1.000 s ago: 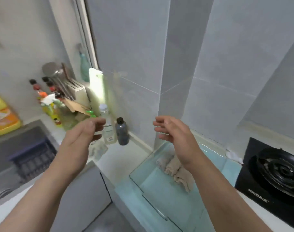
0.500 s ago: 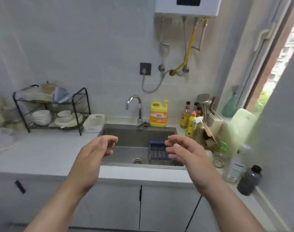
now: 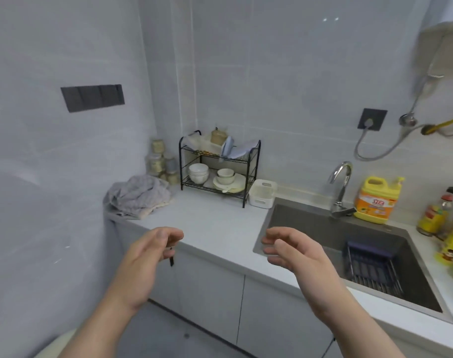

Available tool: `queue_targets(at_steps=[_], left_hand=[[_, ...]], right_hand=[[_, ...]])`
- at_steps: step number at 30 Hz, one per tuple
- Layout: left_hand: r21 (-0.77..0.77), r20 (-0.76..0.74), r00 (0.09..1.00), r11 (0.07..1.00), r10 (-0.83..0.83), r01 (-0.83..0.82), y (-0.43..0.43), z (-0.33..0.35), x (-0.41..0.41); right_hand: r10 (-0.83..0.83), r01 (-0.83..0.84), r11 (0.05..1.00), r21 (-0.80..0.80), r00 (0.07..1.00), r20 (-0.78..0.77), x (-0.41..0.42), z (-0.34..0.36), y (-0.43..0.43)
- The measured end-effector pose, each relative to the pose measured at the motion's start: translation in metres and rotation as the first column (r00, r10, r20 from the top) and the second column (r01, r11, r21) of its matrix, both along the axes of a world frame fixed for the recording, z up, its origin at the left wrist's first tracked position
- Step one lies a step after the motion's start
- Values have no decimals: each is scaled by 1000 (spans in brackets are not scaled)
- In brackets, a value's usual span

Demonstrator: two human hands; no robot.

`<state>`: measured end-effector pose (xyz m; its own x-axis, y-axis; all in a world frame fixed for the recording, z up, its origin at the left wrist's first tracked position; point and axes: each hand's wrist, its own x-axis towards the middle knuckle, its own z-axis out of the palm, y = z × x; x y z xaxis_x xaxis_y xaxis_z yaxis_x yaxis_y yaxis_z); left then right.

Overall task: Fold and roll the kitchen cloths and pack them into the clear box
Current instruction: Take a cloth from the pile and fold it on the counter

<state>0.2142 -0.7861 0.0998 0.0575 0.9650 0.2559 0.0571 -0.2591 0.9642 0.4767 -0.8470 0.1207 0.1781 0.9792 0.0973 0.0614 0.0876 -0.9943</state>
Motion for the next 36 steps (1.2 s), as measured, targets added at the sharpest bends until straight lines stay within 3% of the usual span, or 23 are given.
queue_targets(at_steps=[9,29,36], left_hand=[[-26,2,987,987,161,-161,40,-11,-93],[-141,-131,944,937,302,-319,279,-36,-84],[-146,-158,921,915,355,-377,357,-34,-115]], right_hand=[[114,-116,992,-51,993,-27,-93,-11,70],[225,-232,961,-150,972,-61,-87,-55,372],[281,-285,939,-190,958,-52,-113,-61,449]])
